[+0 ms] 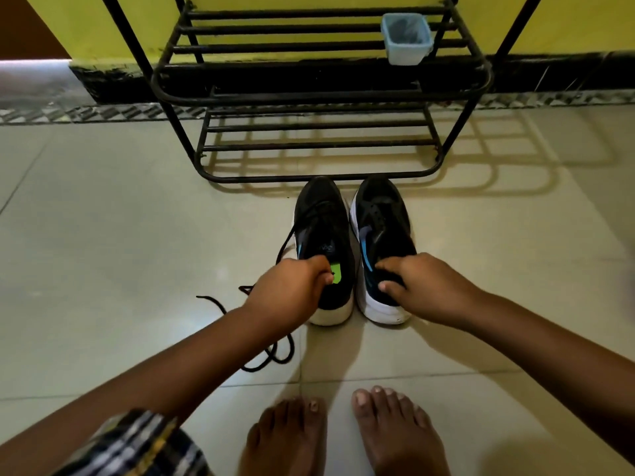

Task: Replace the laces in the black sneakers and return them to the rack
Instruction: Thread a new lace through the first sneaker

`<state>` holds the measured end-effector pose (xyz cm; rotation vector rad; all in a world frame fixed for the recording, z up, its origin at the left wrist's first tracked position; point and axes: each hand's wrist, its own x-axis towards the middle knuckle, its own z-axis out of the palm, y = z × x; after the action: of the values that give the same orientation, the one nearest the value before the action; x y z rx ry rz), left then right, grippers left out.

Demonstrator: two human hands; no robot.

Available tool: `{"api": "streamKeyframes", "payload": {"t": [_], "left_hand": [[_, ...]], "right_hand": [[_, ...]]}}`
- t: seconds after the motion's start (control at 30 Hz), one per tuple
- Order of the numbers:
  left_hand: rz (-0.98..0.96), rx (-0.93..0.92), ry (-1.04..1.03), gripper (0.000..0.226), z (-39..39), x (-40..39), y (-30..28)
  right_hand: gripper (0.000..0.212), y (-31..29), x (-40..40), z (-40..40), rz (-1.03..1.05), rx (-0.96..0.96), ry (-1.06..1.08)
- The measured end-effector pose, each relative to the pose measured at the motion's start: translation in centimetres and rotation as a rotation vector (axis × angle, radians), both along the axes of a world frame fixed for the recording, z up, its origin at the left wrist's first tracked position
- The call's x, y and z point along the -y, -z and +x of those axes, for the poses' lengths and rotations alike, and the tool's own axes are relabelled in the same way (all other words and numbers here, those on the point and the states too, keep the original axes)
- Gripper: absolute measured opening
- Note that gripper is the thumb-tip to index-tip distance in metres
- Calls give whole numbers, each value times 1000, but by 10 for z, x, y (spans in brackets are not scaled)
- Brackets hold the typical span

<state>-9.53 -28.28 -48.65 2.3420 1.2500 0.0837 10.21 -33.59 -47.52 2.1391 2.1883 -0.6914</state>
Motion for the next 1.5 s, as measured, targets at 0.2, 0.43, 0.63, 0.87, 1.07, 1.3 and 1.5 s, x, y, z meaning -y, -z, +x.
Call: {"api": "streamKeyframes", "payload": {"t": [0.2, 0.43, 0.63, 0.87, 1.07, 1.3, 1.5], "left_hand": [[-111, -135, 155, 14, -1, 18, -9], [-179, -343, 321, 21, 1, 38, -13], [-279, 16, 115, 23, 7, 4, -28], [-254, 289, -169, 15, 24, -33, -6], [-177, 230, -134, 15, 45, -50, 13], [-151, 150, -74, 13, 58, -57, 26], [-125, 70, -25, 16, 64, -57, 27]], "right_hand": [[28, -3, 19, -11, -111, 21, -96], [24, -11, 34, -31, -251, 55, -262], [26, -19, 18, -13, -335, -171, -200], [10, -4, -27, 13, 72, -384, 258], [13, 28, -42, 16, -107, -499, 425], [8, 30, -40, 16, -106, -575, 483], [9, 30, -37, 13, -95, -565, 468]]}}
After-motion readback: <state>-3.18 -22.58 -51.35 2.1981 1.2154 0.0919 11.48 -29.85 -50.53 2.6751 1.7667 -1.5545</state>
